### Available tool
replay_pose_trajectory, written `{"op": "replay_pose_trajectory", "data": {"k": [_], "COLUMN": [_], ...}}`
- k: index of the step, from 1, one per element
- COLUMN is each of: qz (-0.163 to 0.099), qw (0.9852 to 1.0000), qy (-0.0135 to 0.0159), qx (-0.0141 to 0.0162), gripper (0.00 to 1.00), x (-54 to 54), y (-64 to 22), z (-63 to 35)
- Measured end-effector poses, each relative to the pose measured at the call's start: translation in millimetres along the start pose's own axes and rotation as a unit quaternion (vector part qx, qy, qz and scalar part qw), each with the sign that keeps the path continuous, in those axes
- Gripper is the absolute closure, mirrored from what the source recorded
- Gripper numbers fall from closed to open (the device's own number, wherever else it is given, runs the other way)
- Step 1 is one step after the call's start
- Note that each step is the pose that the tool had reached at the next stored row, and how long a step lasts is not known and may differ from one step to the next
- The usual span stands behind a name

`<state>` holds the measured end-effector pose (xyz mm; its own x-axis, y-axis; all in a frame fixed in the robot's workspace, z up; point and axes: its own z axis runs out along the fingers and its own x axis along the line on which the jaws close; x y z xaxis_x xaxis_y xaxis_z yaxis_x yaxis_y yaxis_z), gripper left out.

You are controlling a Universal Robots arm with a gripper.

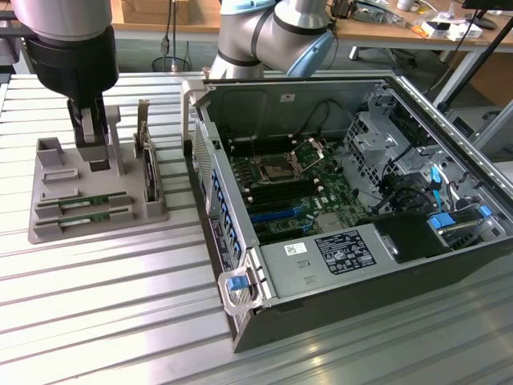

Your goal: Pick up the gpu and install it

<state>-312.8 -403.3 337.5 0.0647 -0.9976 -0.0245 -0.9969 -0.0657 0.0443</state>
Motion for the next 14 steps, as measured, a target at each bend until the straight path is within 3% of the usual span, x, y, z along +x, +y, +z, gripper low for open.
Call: {"op": "replay_pose_trajectory", "data": {"k": [14], "qz": [0.000], "qw": [1.0000], "qy": [0.0000], "qx": [0.0000], "gripper": [0.64], "x": [0.3], "y": [-0.2], "z": [5.8]}}
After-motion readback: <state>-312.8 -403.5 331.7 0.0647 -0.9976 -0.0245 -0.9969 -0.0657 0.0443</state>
